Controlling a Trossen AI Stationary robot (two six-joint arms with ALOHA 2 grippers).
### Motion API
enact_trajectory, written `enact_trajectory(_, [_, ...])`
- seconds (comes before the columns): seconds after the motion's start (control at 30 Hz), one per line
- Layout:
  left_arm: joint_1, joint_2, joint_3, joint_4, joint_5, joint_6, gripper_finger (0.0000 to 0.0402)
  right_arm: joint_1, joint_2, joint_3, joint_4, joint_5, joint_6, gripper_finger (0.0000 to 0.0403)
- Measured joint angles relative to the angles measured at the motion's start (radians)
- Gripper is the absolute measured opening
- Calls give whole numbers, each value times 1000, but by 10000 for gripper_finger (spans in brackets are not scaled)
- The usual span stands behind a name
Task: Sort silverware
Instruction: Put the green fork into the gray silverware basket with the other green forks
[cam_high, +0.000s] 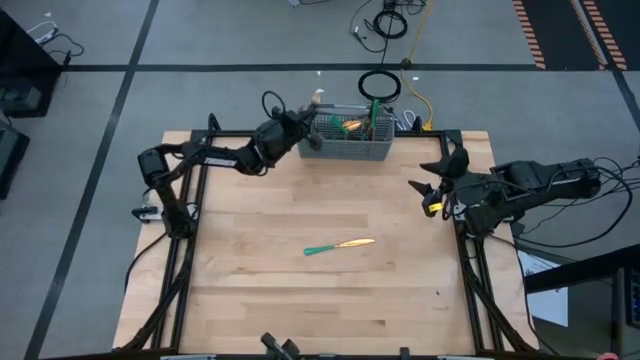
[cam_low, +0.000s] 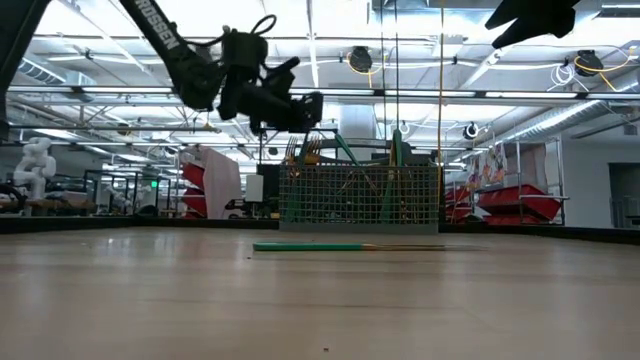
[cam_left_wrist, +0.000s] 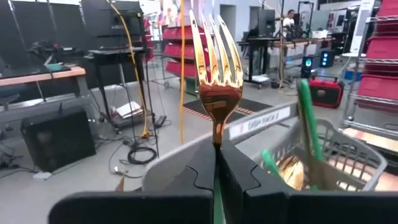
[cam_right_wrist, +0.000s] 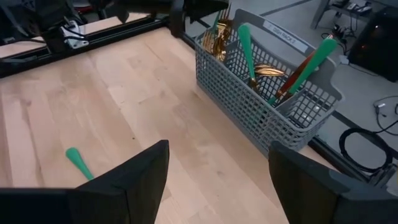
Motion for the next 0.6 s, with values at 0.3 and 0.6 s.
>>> enact_trajectory(0.3, [3,23,-115,53,-2,-77,19,-4,0,0,-1,-1,0,260])
enact_trajectory(0.6, [0,25,-142,17,63,-75,32,-4,0,0,3,-2,-27,260])
